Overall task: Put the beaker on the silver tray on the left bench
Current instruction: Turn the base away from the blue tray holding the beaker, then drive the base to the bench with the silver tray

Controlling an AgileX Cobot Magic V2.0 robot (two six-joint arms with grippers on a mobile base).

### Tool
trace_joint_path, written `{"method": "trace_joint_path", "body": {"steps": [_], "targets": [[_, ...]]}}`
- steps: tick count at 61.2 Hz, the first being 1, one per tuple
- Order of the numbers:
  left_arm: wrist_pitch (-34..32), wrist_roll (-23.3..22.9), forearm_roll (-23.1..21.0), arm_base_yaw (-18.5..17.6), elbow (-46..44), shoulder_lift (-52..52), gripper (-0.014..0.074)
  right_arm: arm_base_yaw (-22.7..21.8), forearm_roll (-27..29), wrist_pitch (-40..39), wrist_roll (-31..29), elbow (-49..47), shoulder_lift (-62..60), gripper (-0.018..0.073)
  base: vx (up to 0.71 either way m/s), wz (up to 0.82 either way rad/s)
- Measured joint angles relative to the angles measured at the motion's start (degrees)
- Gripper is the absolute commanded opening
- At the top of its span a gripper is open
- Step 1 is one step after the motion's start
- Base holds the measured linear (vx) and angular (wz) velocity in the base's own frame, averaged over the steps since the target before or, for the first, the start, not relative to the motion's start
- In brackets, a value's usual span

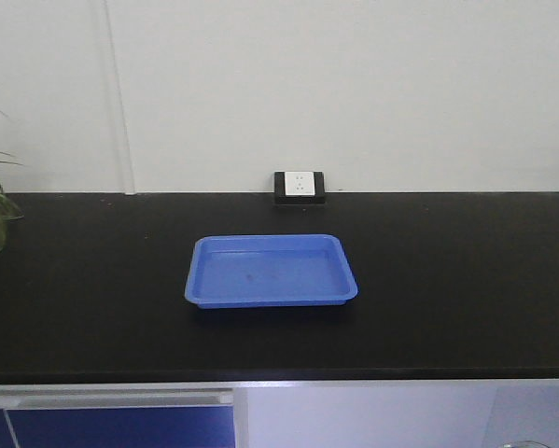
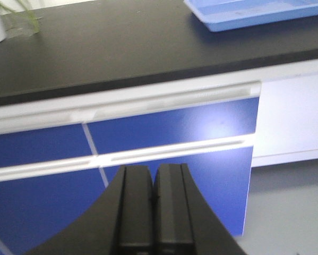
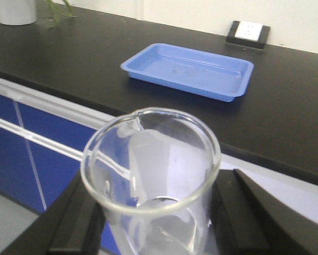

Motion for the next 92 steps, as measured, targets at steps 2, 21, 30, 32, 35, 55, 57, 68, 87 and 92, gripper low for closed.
{"method": "trace_joint_path", "body": {"steps": [2,21,30,32,35,55,57,68,87,92], "targets": [[0.00,0.00,0.00,0.00,0.00,0.00,0.0001,0.00,0.00,0.00,0.00,0.00,0.00,-0.0011,-0.35,0.27],[0.00,0.00,0.00,0.00,0.00,0.00,0.0001,0.00,0.00,-0.06,0.00,0.00,0.00,-0.0011,-0.34,0.33],[0.00,0.00,0.00,0.00,0.00,0.00,0.0001,0.00,0.00,-0.06,0.00,0.00,0.00,-0.0011,-0.32,0.46],[0.00,0.00,0.00,0.00,0.00,0.00,0.0001,0.00,0.00,-0.06,0.00,0.00,0.00,-0.0011,-0.31,0.52],[0.00,0.00,0.00,0.00,0.00,0.00,0.0001,0.00,0.00,-0.06,0.00,0.00,0.00,-0.0011,-0.30,0.54],[0.00,0.00,0.00,0.00,0.00,0.00,0.0001,0.00,0.00,-0.06,0.00,0.00,0.00,-0.0011,-0.26,0.64],[0.00,0.00,0.00,0.00,0.00,0.00,0.0001,0.00,0.00,0.00,0.00,0.00,0.00,-0.0011,-0.23,0.71],[0.00,0.00,0.00,0.00,0.00,0.00,0.0001,0.00,0.00,0.00,0.00,0.00,0.00,-0.0011,-0.21,0.74],[0.00,0.00,0.00,0.00,0.00,0.00,0.0001,0.00,0.00,0.00,0.00,0.00,0.00,-0.0011,-0.18,0.71],[0.00,0.00,0.00,0.00,0.00,0.00,0.0001,0.00,0.00,0.00,0.00,0.00,0.00,-0.0011,-0.16,0.64]]}}
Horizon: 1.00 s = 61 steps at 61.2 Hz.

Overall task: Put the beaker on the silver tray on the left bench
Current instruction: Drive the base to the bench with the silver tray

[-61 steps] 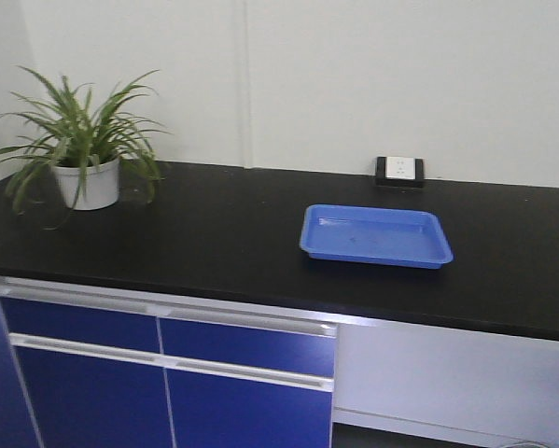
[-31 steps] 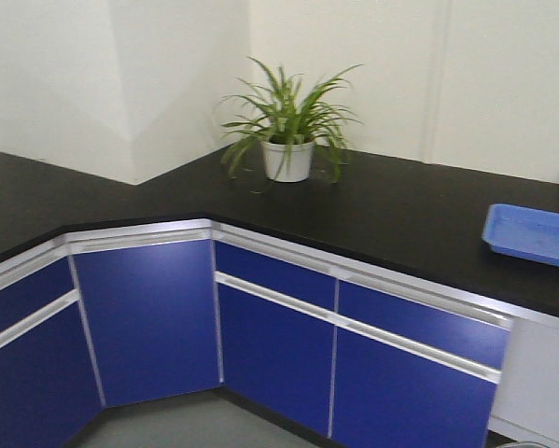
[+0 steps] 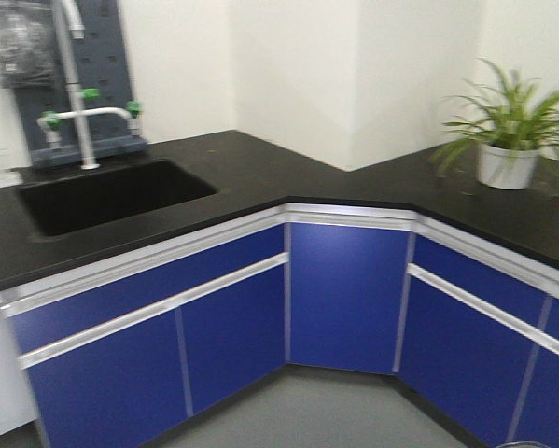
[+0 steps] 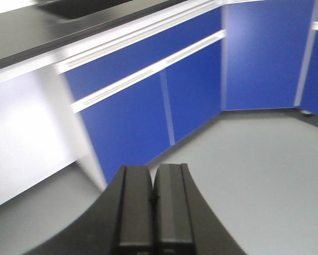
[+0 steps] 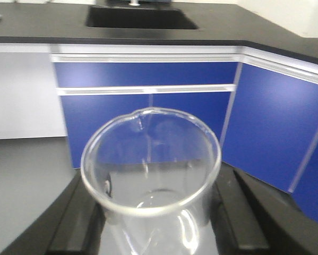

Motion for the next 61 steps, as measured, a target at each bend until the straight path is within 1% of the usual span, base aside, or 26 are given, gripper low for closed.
{"method": "trace_joint_path", "body": {"steps": [16,34,47,61], "targets": [[0.00,0.00,0.00,0.00,0.00,0.00,0.0001,0.00,0.00,0.00,0.00,0.00,0.00,-0.0011,-0.15,0.58],[0.00,0.00,0.00,0.00,0.00,0.00,0.0001,0.00,0.00,0.00,0.00,0.00,0.00,-0.0011,-0.09,0.46],[0.00,0.00,0.00,0.00,0.00,0.00,0.0001,0.00,0.00,0.00,0.00,0.00,0.00,-0.0011,0.00,0.47],[0.00,0.00,0.00,0.00,0.00,0.00,0.0001,0.00,0.00,0.00,0.00,0.00,0.00,-0.0011,0.10,0.62]]}}
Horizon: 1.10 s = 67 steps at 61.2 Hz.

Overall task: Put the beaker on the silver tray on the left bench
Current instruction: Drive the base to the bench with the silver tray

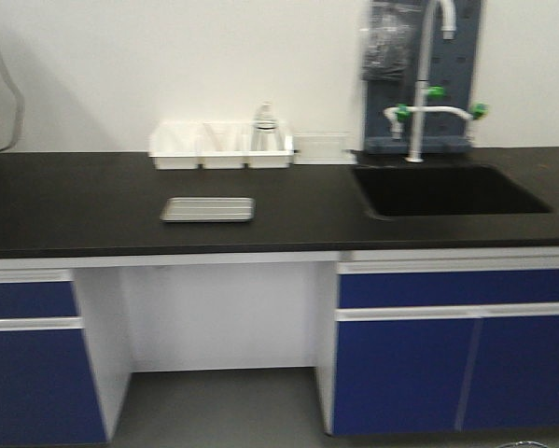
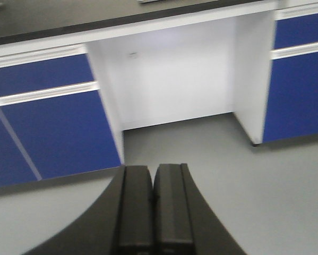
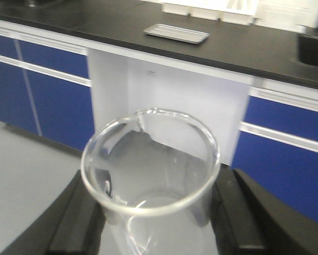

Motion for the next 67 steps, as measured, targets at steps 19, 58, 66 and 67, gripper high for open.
{"method": "trace_joint_path", "body": {"steps": [19,58,66,67], "targets": [[0.00,0.00,0.00,0.00,0.00,0.00,0.0001,0.00,0.00,0.00,0.00,0.00,0.00,-0.0011,0.20,0.66],[0.00,0.00,0.00,0.00,0.00,0.00,0.0001,0.00,0.00,-0.04,-0.02,0.00,0.00,-0.0011,0.35,0.24],[0.00,0.00,0.00,0.00,0.00,0.00,0.0001,0.00,0.00,-0.04,-0.02,0.00,0.00,-0.0011,0.45,-0.24],[0.00,0.00,0.00,0.00,0.00,0.00,0.0001,0.00,0.00,-0.04,-0.02,0.00,0.00,-0.0011,0.45,-0.27]]}}
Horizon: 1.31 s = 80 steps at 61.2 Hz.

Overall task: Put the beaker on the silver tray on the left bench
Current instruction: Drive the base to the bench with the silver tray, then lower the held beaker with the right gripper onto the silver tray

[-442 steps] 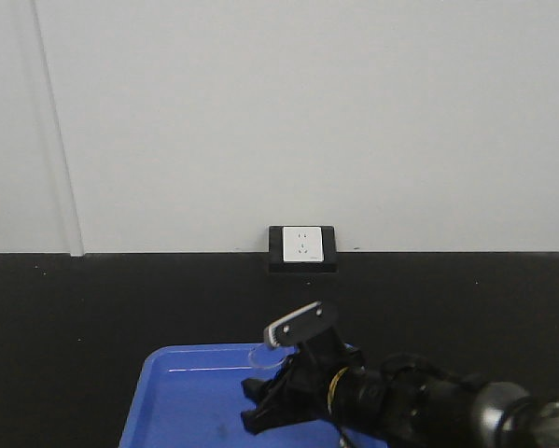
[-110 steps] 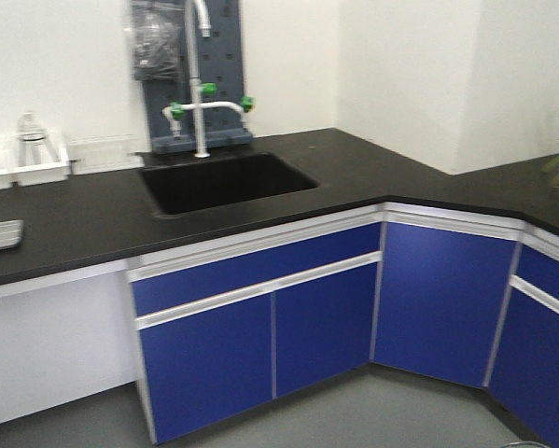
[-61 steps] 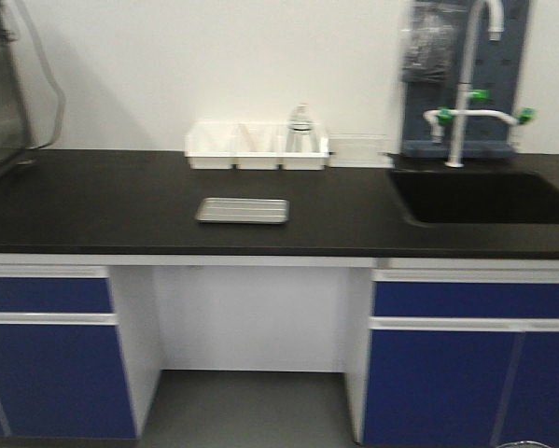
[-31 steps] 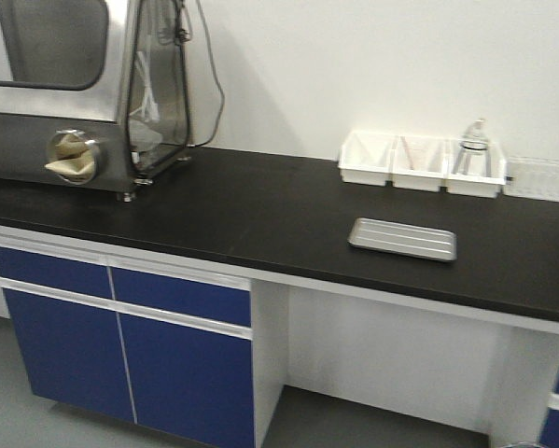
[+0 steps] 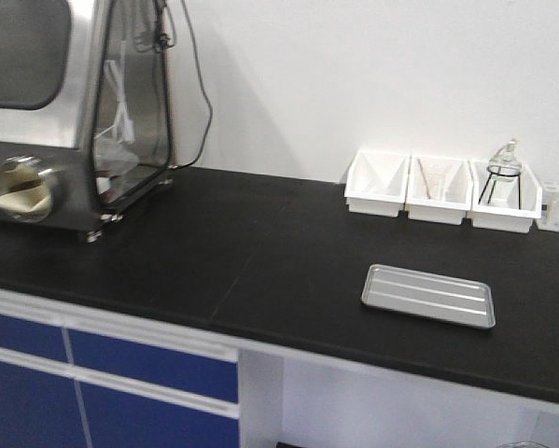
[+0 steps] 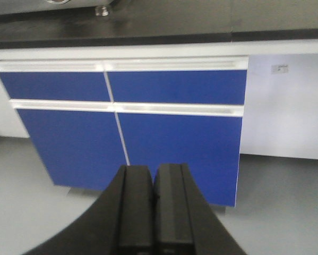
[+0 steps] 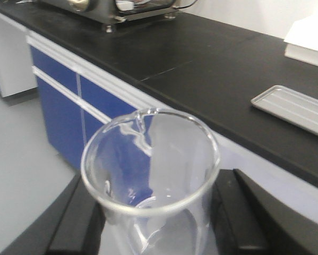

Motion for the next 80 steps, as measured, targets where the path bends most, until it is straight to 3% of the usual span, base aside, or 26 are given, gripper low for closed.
{"method": "trace_joint_path", "body": {"steps": [80], "targets": [[0.00,0.00,0.00,0.00,0.00,0.00,0.0001,0.00,0.00,0.00,0.00,0.00,0.00,-0.0011,0.32,-0.23]]}}
